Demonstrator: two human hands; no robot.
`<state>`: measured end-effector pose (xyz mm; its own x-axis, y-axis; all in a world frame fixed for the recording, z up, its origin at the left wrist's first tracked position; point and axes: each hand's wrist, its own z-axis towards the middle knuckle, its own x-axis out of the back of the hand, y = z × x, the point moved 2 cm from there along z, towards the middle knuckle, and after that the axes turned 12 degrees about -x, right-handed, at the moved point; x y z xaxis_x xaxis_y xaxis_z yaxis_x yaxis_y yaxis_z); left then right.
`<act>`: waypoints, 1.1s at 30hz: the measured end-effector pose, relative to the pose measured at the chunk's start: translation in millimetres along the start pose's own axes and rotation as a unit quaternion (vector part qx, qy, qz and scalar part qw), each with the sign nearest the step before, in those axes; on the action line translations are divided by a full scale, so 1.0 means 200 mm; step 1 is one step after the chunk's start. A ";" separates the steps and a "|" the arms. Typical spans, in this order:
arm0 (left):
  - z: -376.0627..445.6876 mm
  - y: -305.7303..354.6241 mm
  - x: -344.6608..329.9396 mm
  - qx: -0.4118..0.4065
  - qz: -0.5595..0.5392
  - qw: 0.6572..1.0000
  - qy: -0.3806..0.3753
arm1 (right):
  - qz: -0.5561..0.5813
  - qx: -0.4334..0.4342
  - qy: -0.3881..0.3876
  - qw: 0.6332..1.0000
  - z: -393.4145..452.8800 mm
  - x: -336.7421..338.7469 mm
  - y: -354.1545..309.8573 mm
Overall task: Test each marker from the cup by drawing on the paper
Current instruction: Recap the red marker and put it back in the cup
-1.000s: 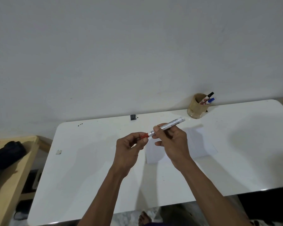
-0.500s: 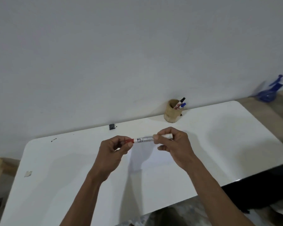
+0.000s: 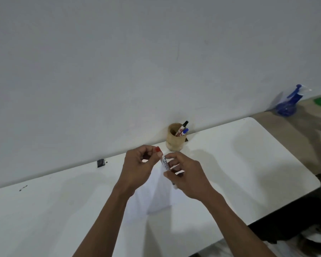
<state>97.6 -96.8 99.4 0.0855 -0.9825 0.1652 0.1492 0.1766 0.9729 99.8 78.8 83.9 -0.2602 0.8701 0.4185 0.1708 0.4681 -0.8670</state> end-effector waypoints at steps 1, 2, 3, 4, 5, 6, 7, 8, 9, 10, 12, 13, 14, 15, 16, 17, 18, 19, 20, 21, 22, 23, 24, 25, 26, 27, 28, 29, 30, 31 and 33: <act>0.03 0.00 -0.03 0.002 0.008 1.000 0.000 | 0.001 0.001 -0.009 1.000 0.04 0.03 0.01; 0.07 -0.01 -0.07 0.010 0.012 1.000 0.002 | 0.004 0.006 -0.016 1.000 0.07 0.06 0.01; 0.10 -0.02 -0.10 0.022 0.011 1.000 0.008 | 0.009 0.017 -0.014 1.000 0.10 0.10 0.01; 0.13 -0.03 -0.12 0.033 0.010 0.999 0.017 | 0.021 0.035 -0.001 0.999 0.13 0.14 -0.01; 0.16 -0.05 -0.15 0.042 0.011 0.999 0.027 | 0.038 0.057 0.025 0.997 0.17 0.19 -0.02; 0.19 -0.08 -0.18 0.050 0.017 0.998 0.035 | 0.054 0.080 0.056 0.994 0.21 0.24 -0.03; 0.22 -0.10 -0.20 0.058 0.029 0.997 0.040 | 0.063 0.099 0.088 0.989 0.27 0.30 -0.03; 0.26 -0.13 -0.23 0.067 0.044 0.996 0.044 | 0.065 0.109 0.116 0.985 0.33 0.35 -0.03; 0.29 -0.15 -0.26 0.077 0.062 0.994 0.044 | 0.066 0.107 0.135 0.983 0.39 0.40 -0.04; 0.32 -0.18 -0.29 0.085 0.079 0.992 0.044 | 0.071 0.099 0.144 0.982 0.45 0.43 -0.03; 0.37 -0.23 -0.35 0.098 0.107 0.988 0.047 | 0.089 0.079 0.147 0.982 0.55 0.49 -0.04; 0.40 -0.25 -0.38 0.106 0.117 0.986 0.051 | 0.100 0.075 0.150 0.981 0.59 0.50 -0.05; 0.43 -0.28 -0.41 0.114 0.125 0.984 0.054 | 0.112 0.073 0.156 0.979 0.63 0.52 -0.05; 0.45 -0.30 -0.44 0.122 0.135 0.982 0.054 | 0.126 0.071 0.160 0.976 0.66 0.54 -0.05; 0.47 -0.32 -0.46 0.126 0.143 0.980 0.053 | 0.141 0.069 0.165 0.974 0.70 0.55 -0.05; 0.49 -0.33 -0.48 0.127 0.148 0.980 0.049 | 0.157 0.067 0.171 0.970 0.72 0.55 -0.05; 0.51 -0.35 -0.50 0.128 0.149 0.979 0.046 | 0.176 0.067 0.178 0.966 0.74 0.55 -0.05; 0.53 -0.37 -0.52 0.128 0.146 0.980 0.044 | 0.194 0.072 0.187 0.960 0.76 0.55 -0.06; 0.54 -0.38 -0.53 0.126 0.142 0.981 0.044 | 0.208 0.080 0.199 0.954 0.78 0.55 -0.06; 0.56 -0.39 -0.55 0.120 0.142 0.982 0.044 | 0.218 0.084 0.208 0.950 0.79 0.54 -0.06; 0.57 -0.41 -0.56 0.111 0.145 0.982 0.045 | 0.223 0.083 0.215 0.947 0.80 0.52 -0.06; 0.57 -0.42 -0.57 0.104 0.150 0.982 0.047 | 0.223 0.081 0.216 0.947 0.82 0.51 -0.05; 0.57 -0.43 -0.58 0.098 0.150 0.982 0.052 | 0.217 0.084 0.218 0.948 0.83 0.49 -0.03; 0.57 -0.43 -0.59 0.095 0.146 0.983 0.060 | 0.208 0.088 0.221 0.949 0.84 0.47 -0.02; 0.57 -0.43 -0.59 0.092 0.140 0.984 0.068 | 0.198 0.090 0.224 0.950 0.86 0.46 0.00; 0.57 -0.44 -0.59 0.086 0.134 0.984 0.075 | 0.190 0.089 0.224 0.952 0.87 0.44 0.02; 0.57 -0.44 -0.59 0.080 0.131 0.985 0.079 | 0.182 0.085 0.223 0.954 0.88 0.44 0.04; 0.57 -0.45 -0.59 0.074 0.129 0.986 0.081 | 0.171 0.081 0.222 0.957 0.88 0.43 0.05; 0.57 -0.45 -0.59 0.070 0.128 0.986 0.082 | 0.156 0.079 0.223 0.959 0.88 0.43 0.06; 0.56 -0.45 -0.58 0.066 0.129 0.986 0.081 | 0.141 0.082 0.223 0.961 0.88 0.42 0.07; 0.56 -0.46 -0.58 0.060 0.131 0.986 0.081 | 0.109 0.090 0.227 0.964 0.88 0.42 0.08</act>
<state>-36.9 -5.3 8.8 0.2628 -0.8802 0.3953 -0.0161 0.4056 0.9139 -87.0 131.4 57.0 0.2126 0.9418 0.2606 -0.0046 0.2676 -0.9635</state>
